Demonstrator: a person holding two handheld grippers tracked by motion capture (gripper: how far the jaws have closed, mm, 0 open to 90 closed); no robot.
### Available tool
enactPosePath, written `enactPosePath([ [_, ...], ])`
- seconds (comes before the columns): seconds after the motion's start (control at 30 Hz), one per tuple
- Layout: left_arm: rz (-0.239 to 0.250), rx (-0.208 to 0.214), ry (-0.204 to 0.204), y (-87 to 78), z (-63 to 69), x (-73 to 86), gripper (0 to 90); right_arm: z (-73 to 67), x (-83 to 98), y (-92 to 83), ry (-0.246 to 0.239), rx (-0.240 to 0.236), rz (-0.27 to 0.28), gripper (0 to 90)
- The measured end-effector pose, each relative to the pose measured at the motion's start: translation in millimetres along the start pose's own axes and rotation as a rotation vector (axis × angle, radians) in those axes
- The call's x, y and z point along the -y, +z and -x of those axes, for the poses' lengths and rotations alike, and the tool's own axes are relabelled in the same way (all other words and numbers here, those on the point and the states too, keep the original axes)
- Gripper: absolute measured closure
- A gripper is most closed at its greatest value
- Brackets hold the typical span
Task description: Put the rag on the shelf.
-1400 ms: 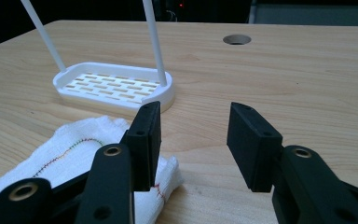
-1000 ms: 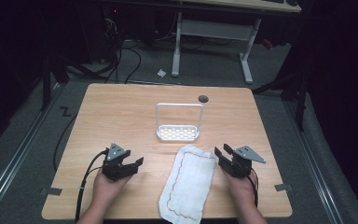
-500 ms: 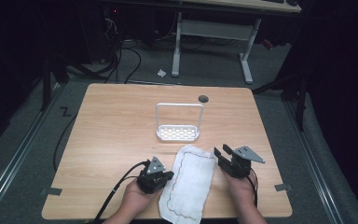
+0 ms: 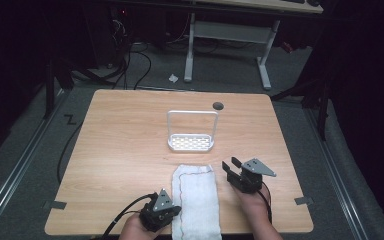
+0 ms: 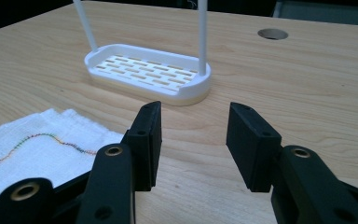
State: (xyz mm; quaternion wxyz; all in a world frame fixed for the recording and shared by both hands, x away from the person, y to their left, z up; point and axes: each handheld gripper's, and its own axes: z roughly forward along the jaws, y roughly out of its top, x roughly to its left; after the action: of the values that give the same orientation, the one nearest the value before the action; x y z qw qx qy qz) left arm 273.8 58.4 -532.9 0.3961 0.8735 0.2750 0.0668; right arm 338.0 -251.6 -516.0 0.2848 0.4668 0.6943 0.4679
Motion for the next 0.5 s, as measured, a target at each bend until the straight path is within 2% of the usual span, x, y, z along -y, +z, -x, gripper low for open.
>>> enactPosePath([
  [0.03, 0.005, -0.001, -0.005, -1.5, -0.5, 0.9, 87.6, -1.5, 0.1, 0.4, -0.002, -0.005, -0.003, 55.6],
  [0.1, 0.026, -0.004, -0.018, -3.9, -5.4, -0.6, 79.2, -3.9, 0.2, 1.4, -0.011, -0.012, -0.007, 55.7],
  [0.2, 0.092, -0.023, -0.066, -6.7, -22.3, -8.0, 70.5, -6.3, 0.6, 2.4, -0.014, -0.021, -0.013, 56.1],
  [0.27, 0.119, -0.057, -0.095, -6.2, -35.4, -13.8, 64.3, -7.0, 1.0, 3.6, -0.02, -0.03, -0.021, 56.3],
  [0.33, 0.148, -0.101, -0.113, -3.8, -46.8, -17.3, 62.1, -8.1, 1.7, 5.0, -0.028, -0.035, -0.032, 56.8],
  [0.43, 0.138, -0.176, -0.125, 5.6, -60.9, -20.4, 52.7, -10.2, 2.5, 7.1, -0.04, -0.045, -0.047, 57.3],
  [0.5, 0.145, -0.2, -0.142, 11.1, -68.4, -22.0, 49.7, -12.3, 2.9, 9.0, -0.046, -0.055, -0.061, 57.0],
])
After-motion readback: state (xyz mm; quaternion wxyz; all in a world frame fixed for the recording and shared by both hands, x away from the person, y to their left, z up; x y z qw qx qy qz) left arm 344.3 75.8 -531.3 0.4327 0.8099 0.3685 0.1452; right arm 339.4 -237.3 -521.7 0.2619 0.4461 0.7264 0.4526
